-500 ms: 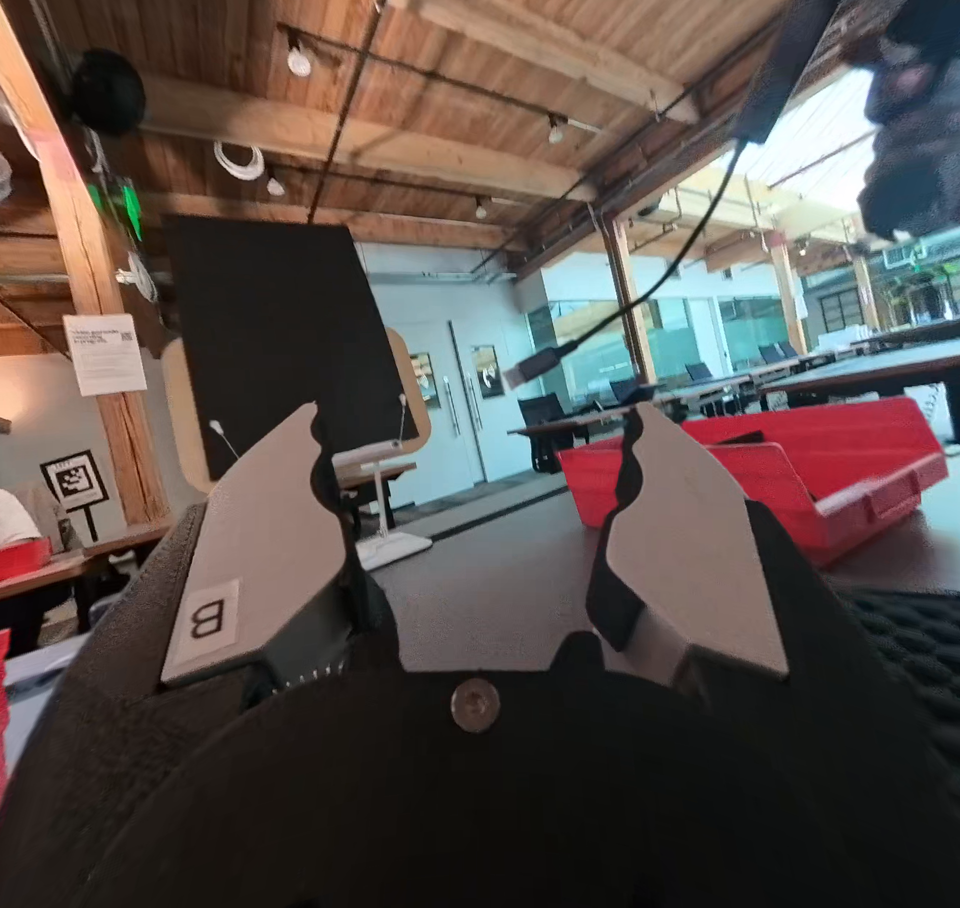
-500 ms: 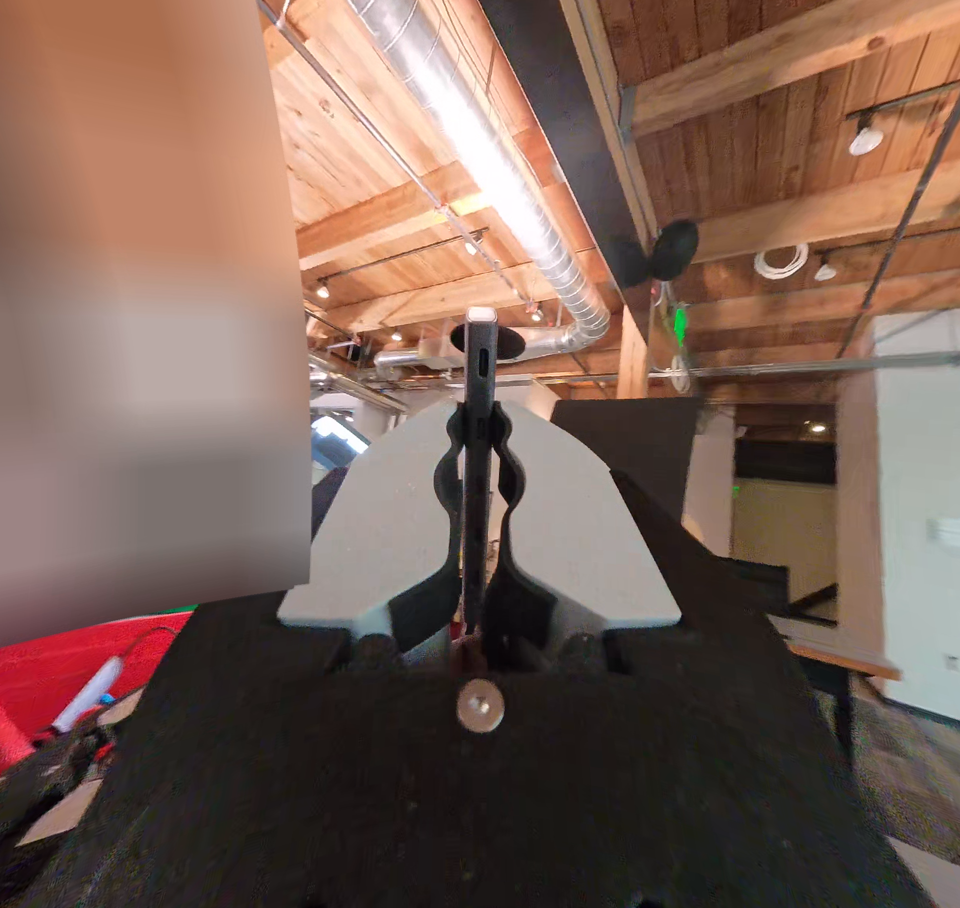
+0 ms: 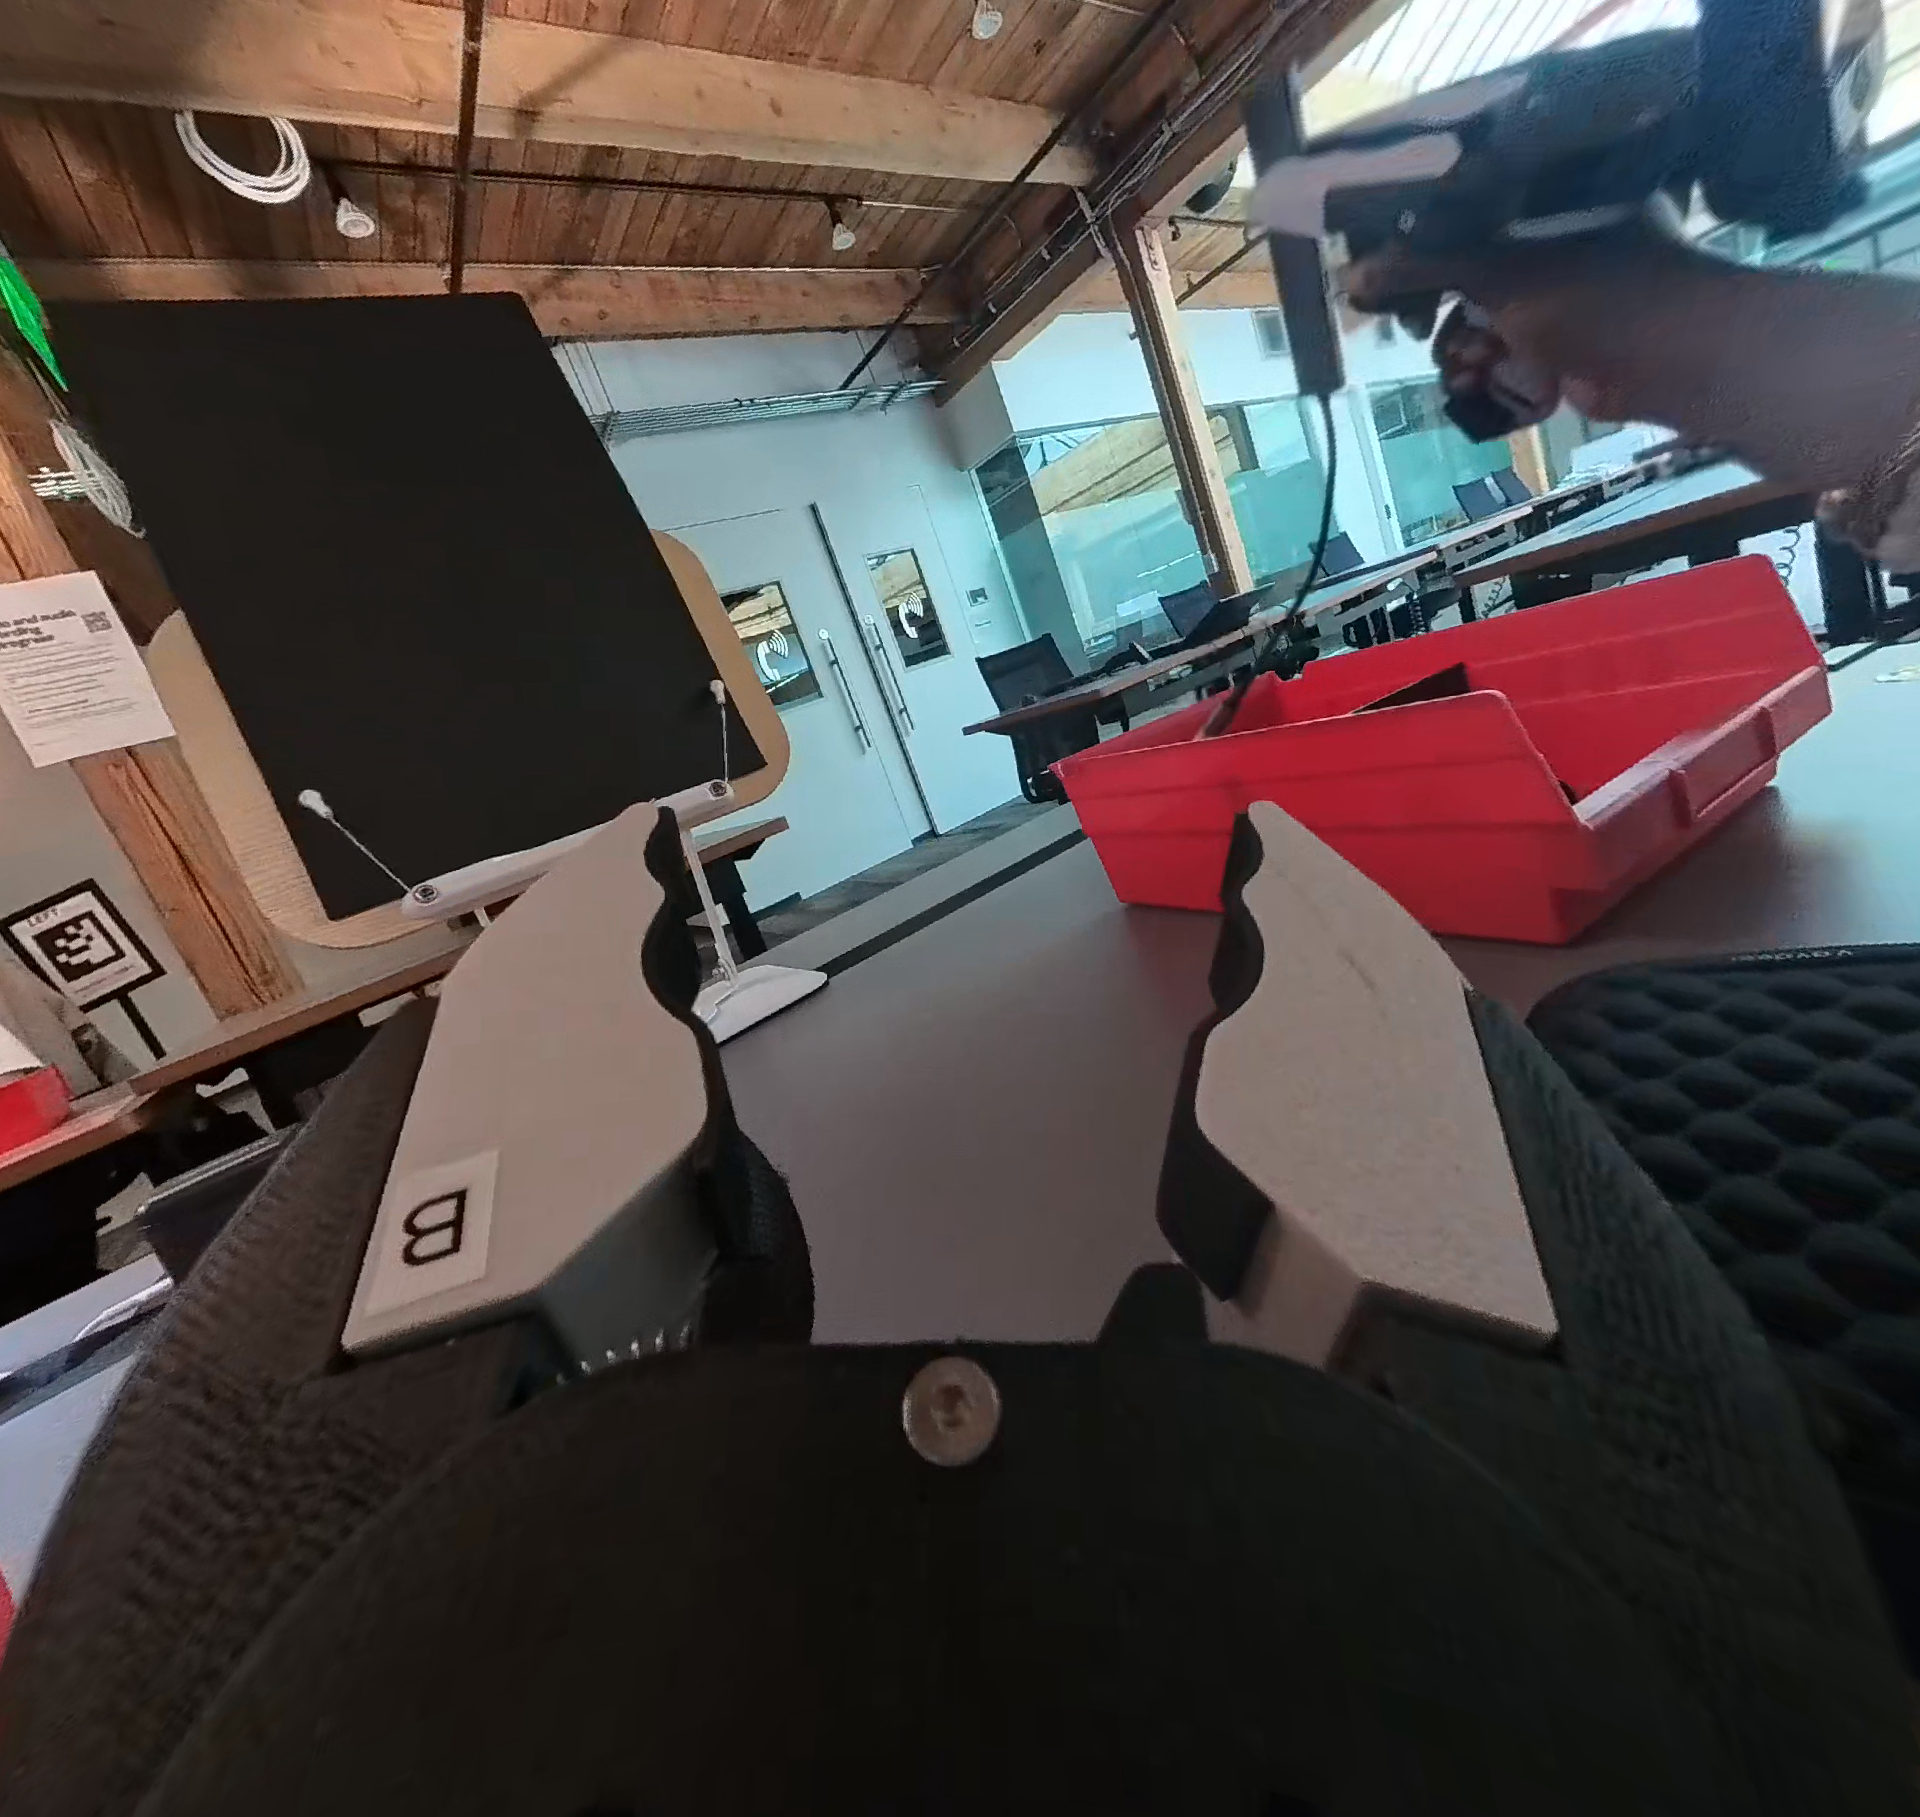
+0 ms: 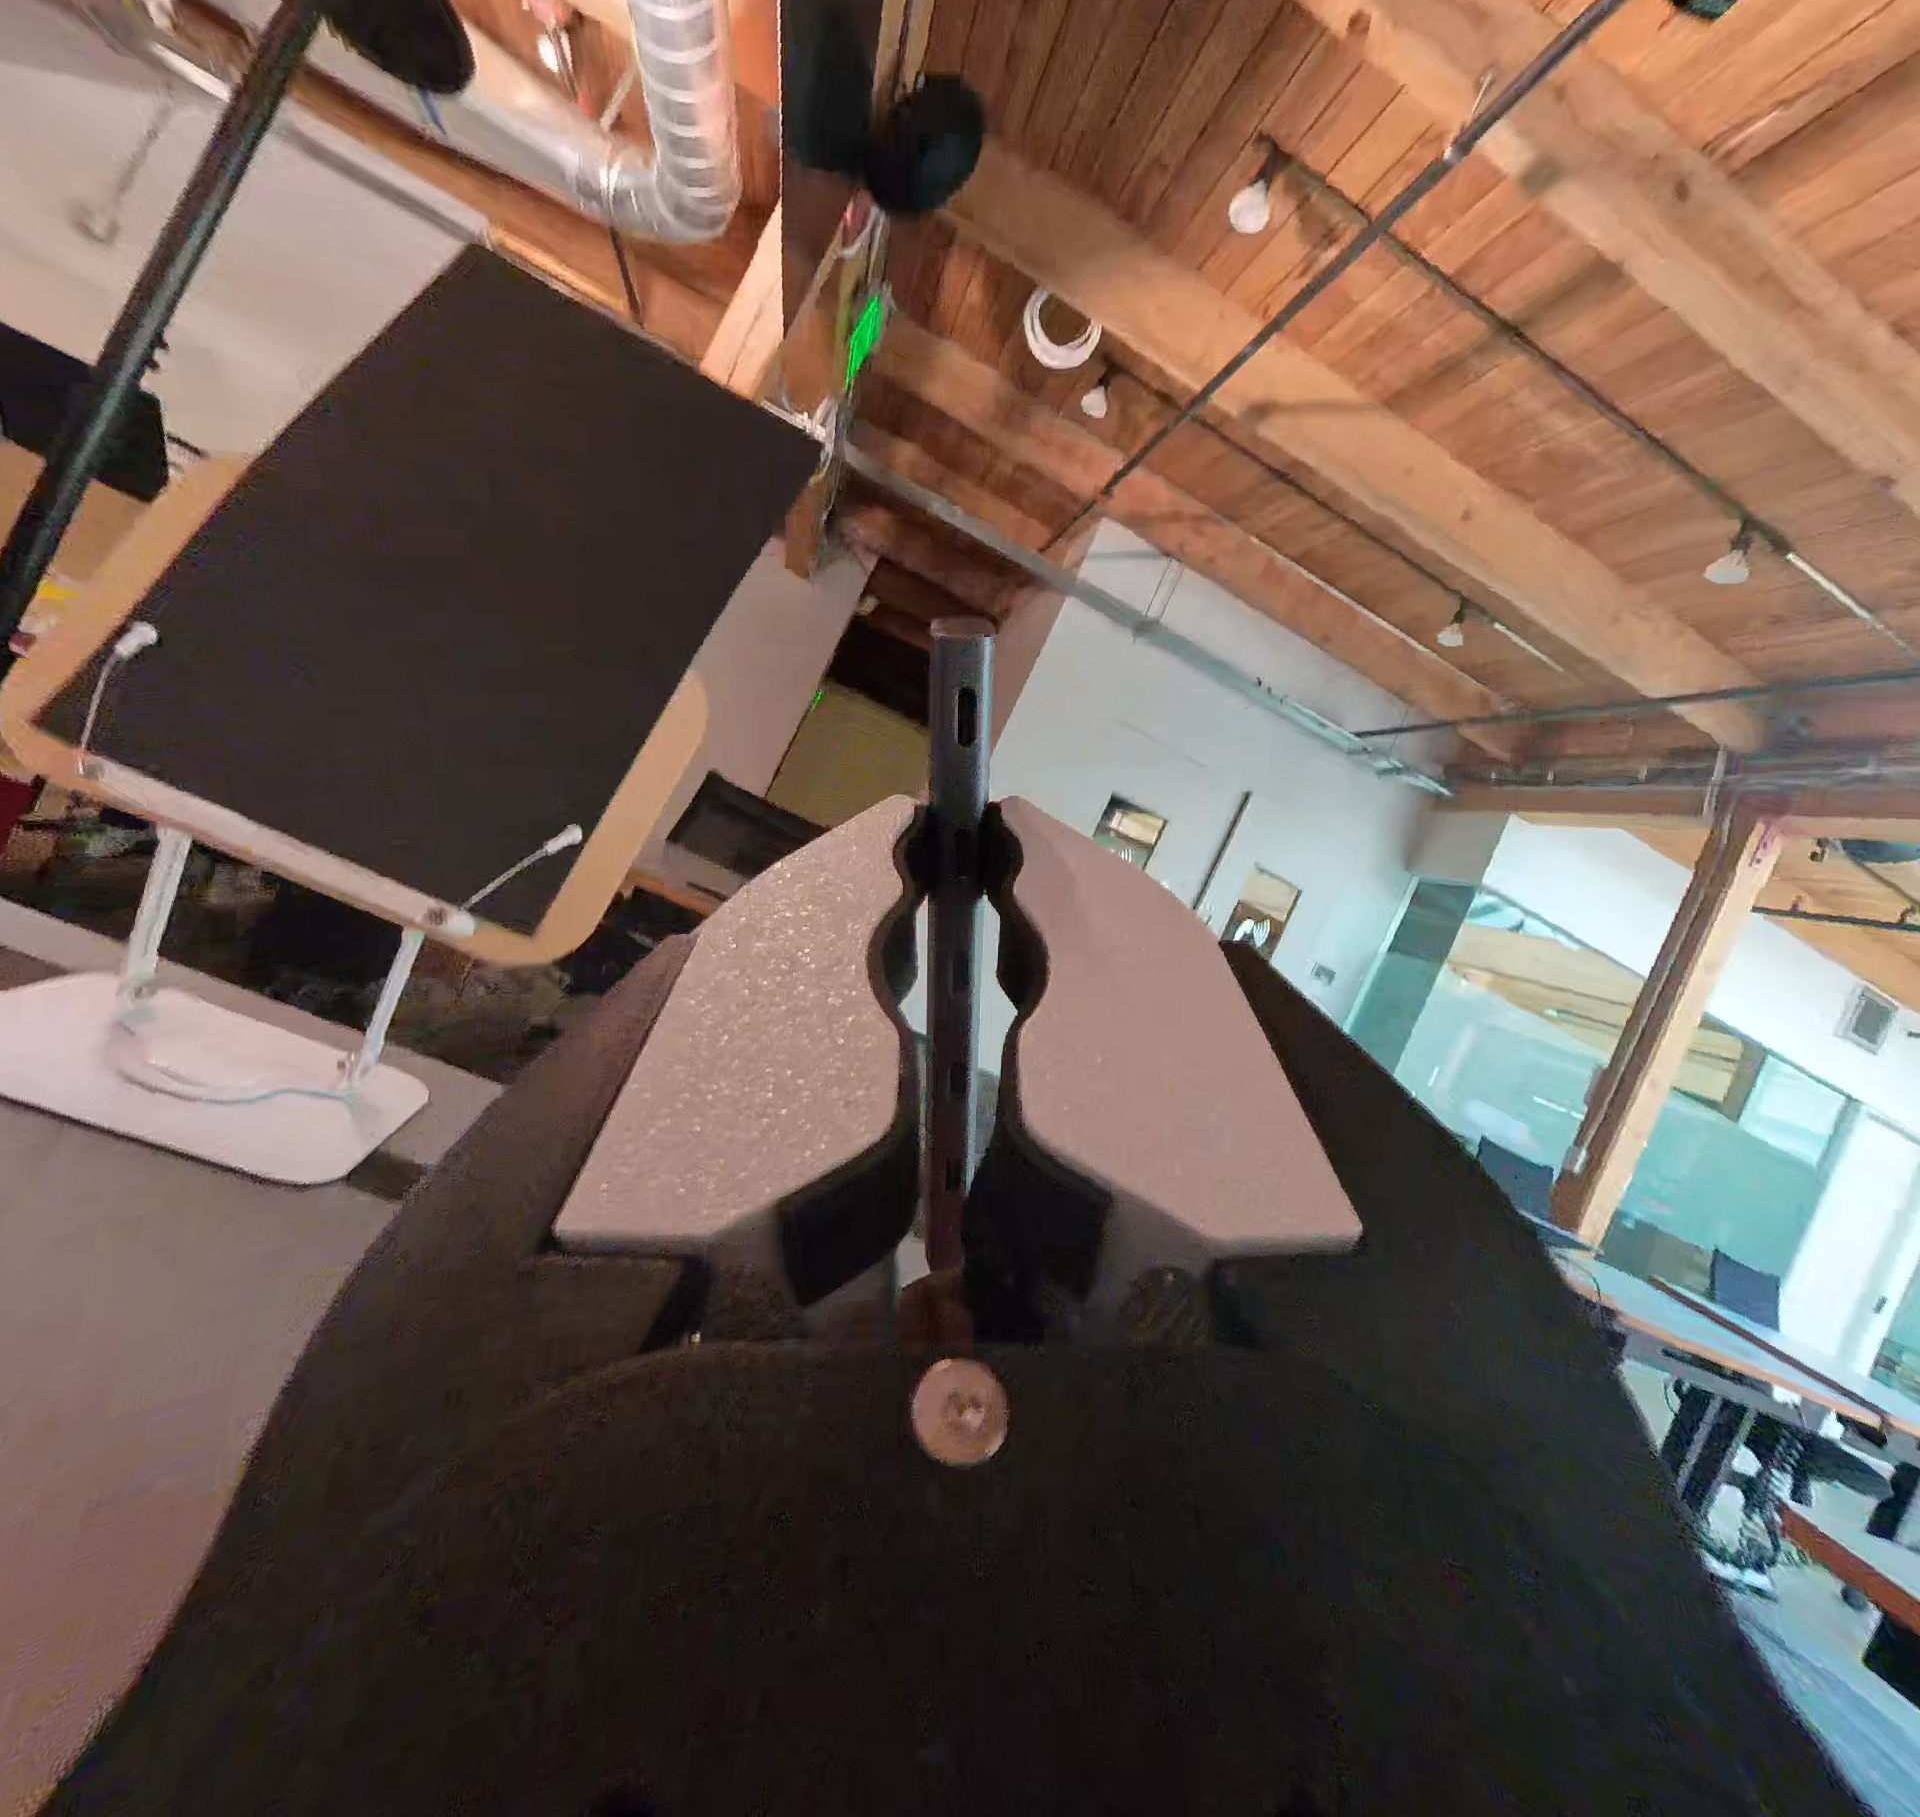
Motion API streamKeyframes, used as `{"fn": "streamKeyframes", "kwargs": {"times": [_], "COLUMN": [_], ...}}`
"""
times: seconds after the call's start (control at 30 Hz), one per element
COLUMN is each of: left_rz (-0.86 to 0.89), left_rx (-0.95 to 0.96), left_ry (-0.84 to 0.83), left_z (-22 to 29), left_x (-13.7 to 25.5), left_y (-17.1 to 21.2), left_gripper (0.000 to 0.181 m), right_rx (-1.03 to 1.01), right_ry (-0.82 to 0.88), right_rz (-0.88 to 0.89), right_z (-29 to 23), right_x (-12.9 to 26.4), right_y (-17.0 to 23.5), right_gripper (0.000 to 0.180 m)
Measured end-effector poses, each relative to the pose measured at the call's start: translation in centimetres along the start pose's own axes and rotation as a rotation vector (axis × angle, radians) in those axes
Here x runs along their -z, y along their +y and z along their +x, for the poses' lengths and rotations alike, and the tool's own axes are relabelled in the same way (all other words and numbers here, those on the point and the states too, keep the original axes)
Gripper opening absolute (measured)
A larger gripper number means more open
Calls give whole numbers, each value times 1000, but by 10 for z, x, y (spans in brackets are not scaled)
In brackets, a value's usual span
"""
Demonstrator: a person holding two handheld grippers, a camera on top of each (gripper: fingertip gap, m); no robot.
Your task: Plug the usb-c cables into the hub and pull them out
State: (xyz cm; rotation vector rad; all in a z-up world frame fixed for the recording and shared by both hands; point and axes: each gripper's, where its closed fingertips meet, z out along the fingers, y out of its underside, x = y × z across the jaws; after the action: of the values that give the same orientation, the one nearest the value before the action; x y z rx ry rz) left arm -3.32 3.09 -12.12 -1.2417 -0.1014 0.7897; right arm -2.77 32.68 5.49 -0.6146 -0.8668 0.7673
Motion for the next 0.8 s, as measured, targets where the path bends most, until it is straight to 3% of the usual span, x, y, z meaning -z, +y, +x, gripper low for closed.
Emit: {"fn": "streamKeyframes", "kwargs": {"times": [0.13, 0.27, 0.43, 0.6, 0.8], "left_rz": [7, 6, 2, 3, 3], "left_rx": [13, 17, 3, 7, 7], "left_ry": [0, 4, 14, 18, 23], "left_z": [-1, -1, 2, 3, 3], "left_x": [1, 1, 0, 1, 1], "left_y": [-1, -1, 0, 0, 0], "left_gripper": [98, 97, 97, 97, 97], "right_rx": [101, 214, 140, -116, -447], "right_ry": [-86, -207, -335, -439, -582], "right_rz": [-182, -479, -819, -997, -1131], "right_z": [-29, -58, -82, -101, -124], "right_x": [-9, -2, 23, 35, 46], "right_y": [73, 149, 213, 236, 234], "right_gripper": [9, 11, 16, 23, 38]}}
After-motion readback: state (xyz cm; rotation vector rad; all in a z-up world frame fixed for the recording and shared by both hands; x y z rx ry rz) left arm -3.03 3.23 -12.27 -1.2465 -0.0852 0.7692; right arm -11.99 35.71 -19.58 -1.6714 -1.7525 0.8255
